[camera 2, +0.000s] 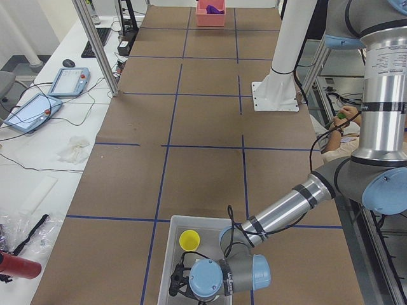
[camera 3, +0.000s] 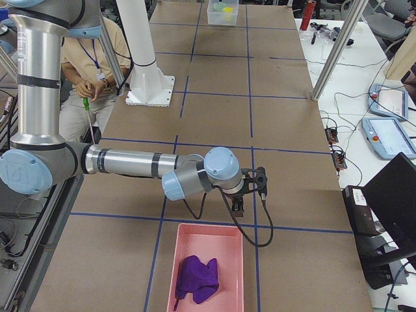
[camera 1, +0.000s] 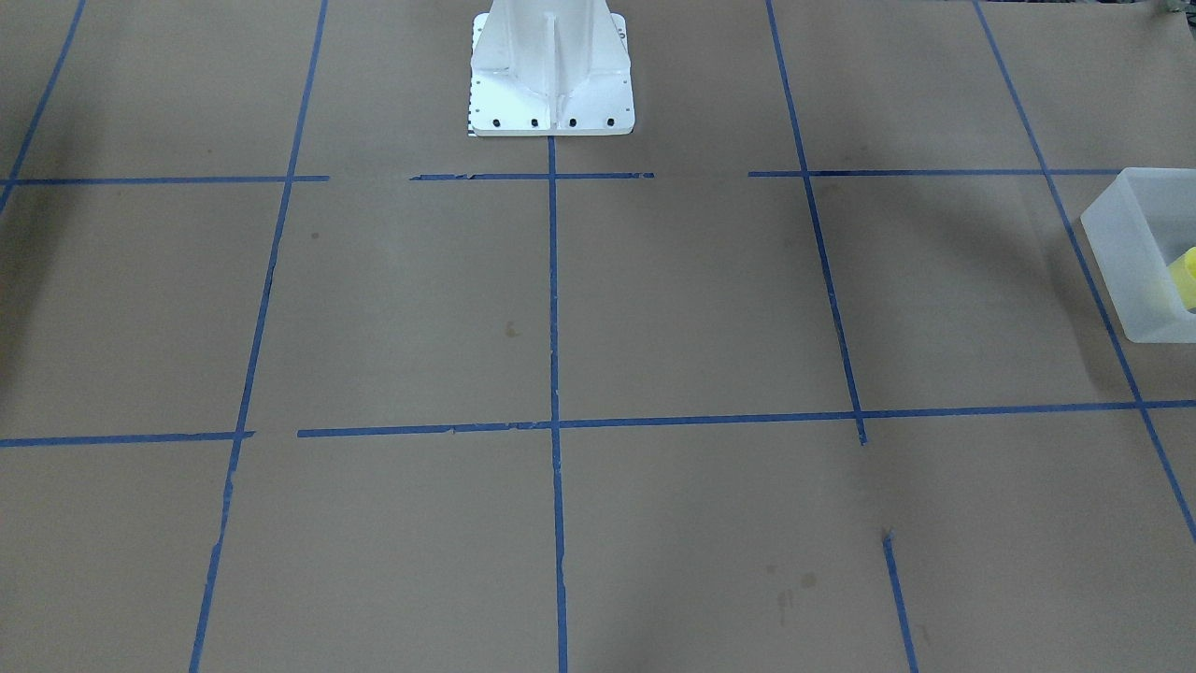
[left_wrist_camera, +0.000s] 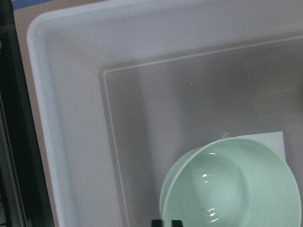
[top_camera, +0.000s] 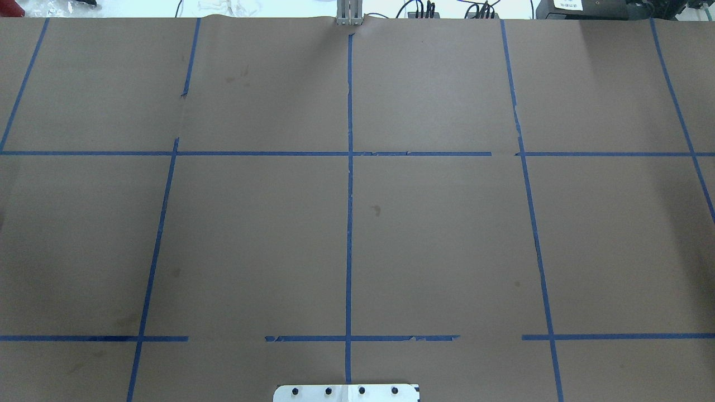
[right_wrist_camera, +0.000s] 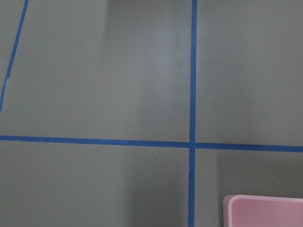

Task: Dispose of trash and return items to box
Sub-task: 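Release the green bowl in the clear bin and withdraw the left gripper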

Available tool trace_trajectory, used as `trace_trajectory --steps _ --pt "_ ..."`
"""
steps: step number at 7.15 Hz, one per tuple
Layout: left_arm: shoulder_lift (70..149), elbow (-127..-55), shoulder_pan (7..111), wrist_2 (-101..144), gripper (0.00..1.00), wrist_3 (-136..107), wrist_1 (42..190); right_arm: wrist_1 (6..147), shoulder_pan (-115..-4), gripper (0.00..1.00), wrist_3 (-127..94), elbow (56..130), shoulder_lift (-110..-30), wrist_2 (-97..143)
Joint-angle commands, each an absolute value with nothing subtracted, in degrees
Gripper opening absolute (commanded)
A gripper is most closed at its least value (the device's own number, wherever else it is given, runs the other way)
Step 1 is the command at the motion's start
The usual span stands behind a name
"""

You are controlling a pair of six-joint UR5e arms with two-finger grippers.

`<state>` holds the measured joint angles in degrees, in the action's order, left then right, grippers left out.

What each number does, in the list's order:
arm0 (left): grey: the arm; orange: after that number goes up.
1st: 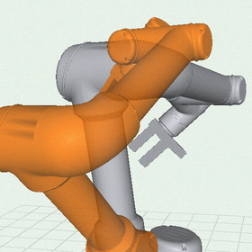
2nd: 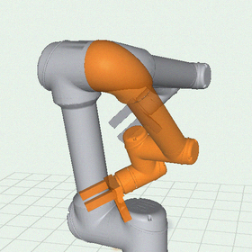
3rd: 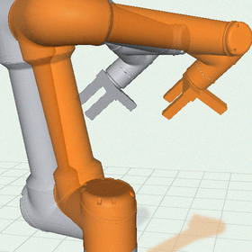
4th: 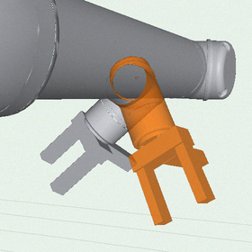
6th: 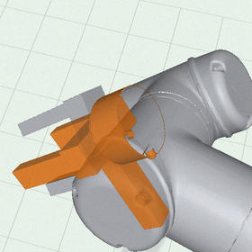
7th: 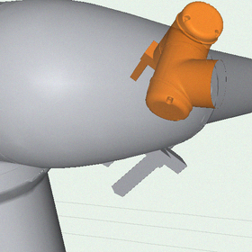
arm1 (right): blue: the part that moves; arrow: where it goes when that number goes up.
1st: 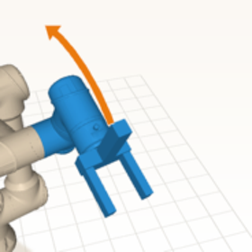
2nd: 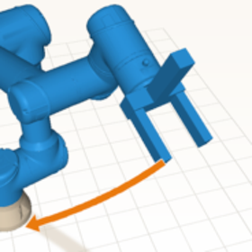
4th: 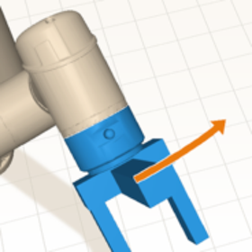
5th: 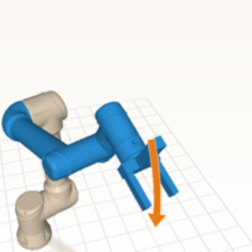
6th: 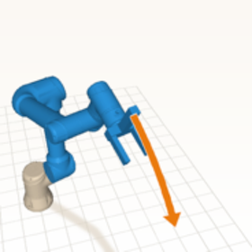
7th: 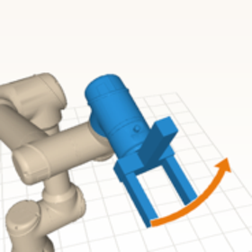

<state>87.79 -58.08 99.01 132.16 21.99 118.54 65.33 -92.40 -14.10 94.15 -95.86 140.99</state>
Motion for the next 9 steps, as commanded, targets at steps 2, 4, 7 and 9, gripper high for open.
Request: trace_trajectory --steps 2,4,7,9 --pt "87.89 -76.46 98.7 132.1 1.0 13.2 112.03 65.65 -92.29 1.0 -16.68 95.09 -95.27 140.28" --pt "92.25 -97.02 96.09 133.32 1.0 5.06 88.19 70.1 -89.05 1.0 -16.7 96.23 -95.36 139.57" --pt "95.89 -109.67 84.95 137.87 1.0 -5.94 78.13 82.5 -84.4 1.0 -16.61 104.64 -93.69 135.03" --pt "95.54 -110.05 82.0 139.75 1.0 -11.43 81.36 90.33 -82.35 1.0 -15.83 108.11 -93.17 133.51"
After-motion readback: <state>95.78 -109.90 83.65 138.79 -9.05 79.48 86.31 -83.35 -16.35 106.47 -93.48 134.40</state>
